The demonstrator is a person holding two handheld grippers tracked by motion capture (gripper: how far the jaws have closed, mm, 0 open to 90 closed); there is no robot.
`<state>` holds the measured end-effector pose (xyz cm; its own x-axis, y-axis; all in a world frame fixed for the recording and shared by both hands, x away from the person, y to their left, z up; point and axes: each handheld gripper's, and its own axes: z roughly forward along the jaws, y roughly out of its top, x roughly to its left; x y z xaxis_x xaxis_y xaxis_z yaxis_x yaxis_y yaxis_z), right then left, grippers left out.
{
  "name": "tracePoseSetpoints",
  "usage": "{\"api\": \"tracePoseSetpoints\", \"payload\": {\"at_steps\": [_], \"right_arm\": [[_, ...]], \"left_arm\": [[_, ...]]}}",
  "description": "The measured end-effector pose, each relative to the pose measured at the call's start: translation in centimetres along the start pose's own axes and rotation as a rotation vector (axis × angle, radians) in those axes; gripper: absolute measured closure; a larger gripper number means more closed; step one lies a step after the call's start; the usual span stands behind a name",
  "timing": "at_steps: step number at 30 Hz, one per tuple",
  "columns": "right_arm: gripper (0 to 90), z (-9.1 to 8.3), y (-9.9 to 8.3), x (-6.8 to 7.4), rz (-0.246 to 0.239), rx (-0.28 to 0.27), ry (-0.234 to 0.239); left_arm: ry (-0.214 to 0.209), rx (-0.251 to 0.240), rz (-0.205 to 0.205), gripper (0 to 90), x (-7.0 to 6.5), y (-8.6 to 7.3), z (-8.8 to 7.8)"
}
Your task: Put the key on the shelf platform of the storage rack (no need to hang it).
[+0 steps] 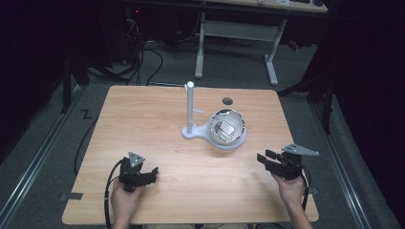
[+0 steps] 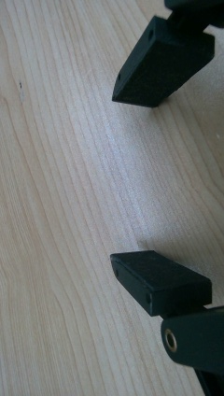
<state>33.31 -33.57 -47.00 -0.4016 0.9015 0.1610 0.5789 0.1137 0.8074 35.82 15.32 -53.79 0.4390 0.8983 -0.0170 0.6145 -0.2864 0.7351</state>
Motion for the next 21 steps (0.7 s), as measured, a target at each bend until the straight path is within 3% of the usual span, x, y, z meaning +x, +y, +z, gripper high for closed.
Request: {"api": "tracePoseSetpoints", "payload": {"at_steps": [21], "right_arm": [[53.2, 1.8, -2.3, 1.6, -0.013, 0.038, 0.024]], "left_arm": [[0.0, 0.0, 0.0, 19.0, 0.0, 0.0, 0.0]]}}
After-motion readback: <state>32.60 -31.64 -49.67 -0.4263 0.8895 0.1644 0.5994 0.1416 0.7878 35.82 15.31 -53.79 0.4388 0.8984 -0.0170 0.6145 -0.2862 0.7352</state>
